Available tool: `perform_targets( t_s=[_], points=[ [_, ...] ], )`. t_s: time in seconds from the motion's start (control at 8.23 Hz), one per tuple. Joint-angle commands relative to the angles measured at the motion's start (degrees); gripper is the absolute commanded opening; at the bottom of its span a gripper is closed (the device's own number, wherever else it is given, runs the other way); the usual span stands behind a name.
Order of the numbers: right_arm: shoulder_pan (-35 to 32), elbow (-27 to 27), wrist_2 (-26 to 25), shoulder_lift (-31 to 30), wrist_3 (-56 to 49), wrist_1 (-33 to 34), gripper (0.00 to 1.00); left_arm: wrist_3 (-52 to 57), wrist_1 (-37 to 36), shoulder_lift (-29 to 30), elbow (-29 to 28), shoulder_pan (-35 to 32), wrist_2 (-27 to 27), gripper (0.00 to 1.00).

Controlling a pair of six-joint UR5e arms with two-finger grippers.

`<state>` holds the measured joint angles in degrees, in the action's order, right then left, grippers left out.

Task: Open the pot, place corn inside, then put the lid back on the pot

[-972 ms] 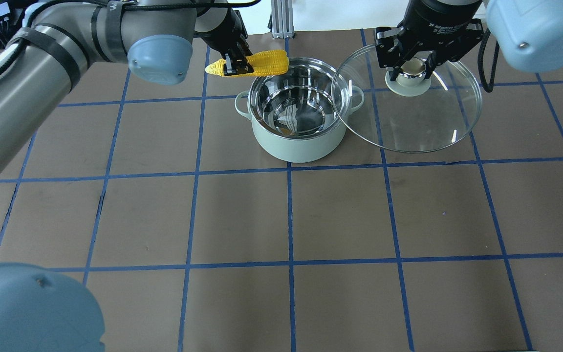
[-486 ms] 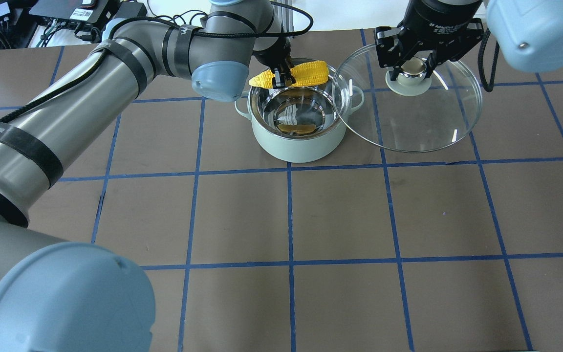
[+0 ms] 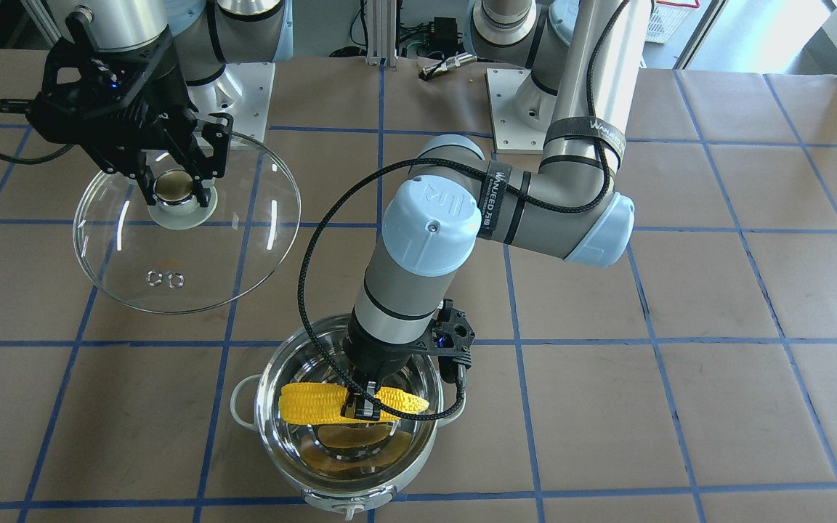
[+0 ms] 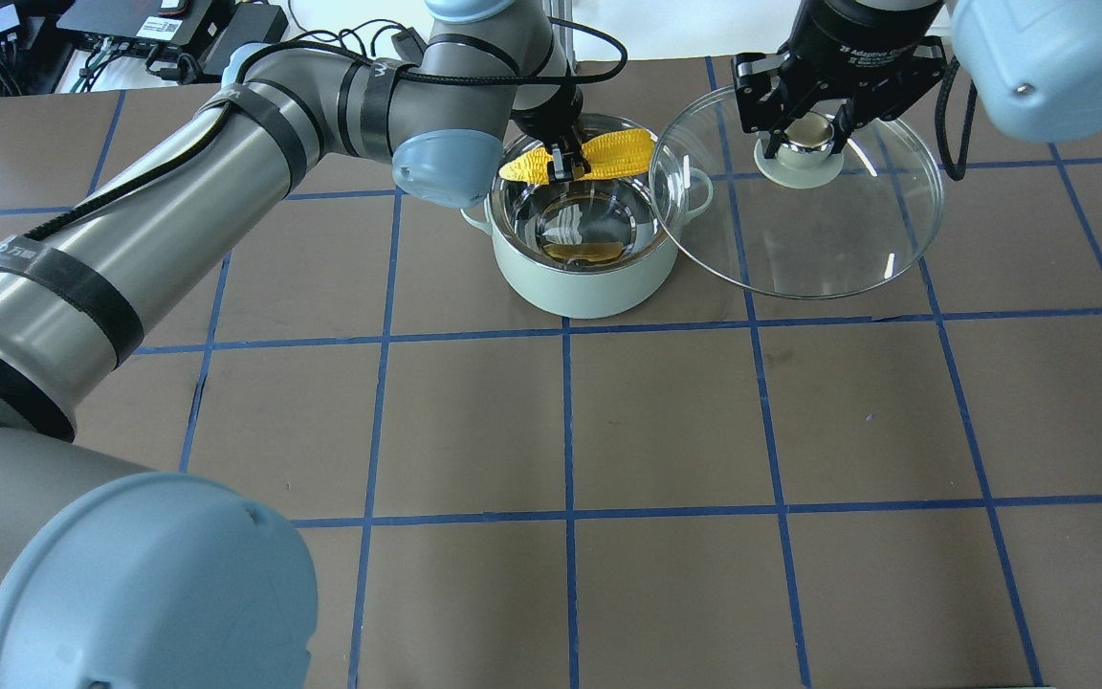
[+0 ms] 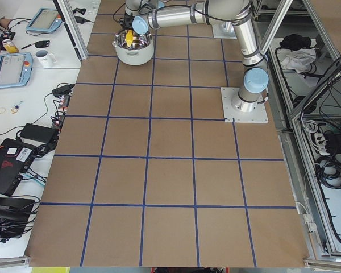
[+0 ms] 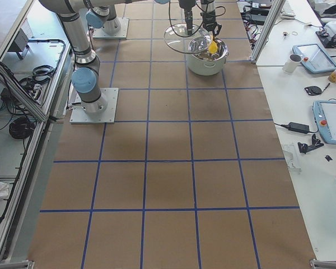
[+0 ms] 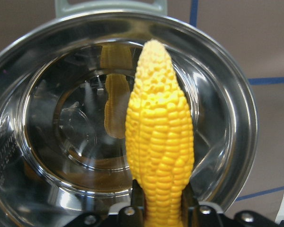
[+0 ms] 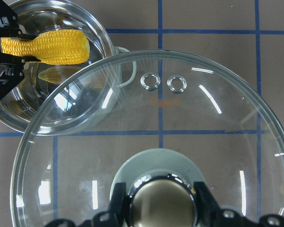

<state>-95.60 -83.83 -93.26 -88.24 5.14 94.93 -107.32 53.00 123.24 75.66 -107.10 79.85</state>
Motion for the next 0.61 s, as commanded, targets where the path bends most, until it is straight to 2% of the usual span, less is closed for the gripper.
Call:
perform_targets(
  t_s=[0.0, 0.12, 0.24, 0.49],
  points=[
    [-0.03, -0.02, 0.01, 0.0, 0.04, 0.17, 0.33, 0.27, 0.0, 0.07, 0.01, 0.04, 2.31, 0.66],
    [-0.03, -0.02, 0.01, 0.0, 0.04, 0.17, 0.33, 0.36, 0.08, -0.19, 0.01, 0.04, 2.67, 0.78],
    [-0.03, 0.07, 0.1, 0.0, 0.04, 0.17, 0.33, 0.27, 0.09, -0.19, 0.01, 0.04, 2.59, 0.83],
    [-0.03, 0.07, 0.1, 0.0, 0.04, 0.17, 0.33, 0.1, 0.09, -0.2, -0.07, 0.04, 2.59, 0.83]
  ],
)
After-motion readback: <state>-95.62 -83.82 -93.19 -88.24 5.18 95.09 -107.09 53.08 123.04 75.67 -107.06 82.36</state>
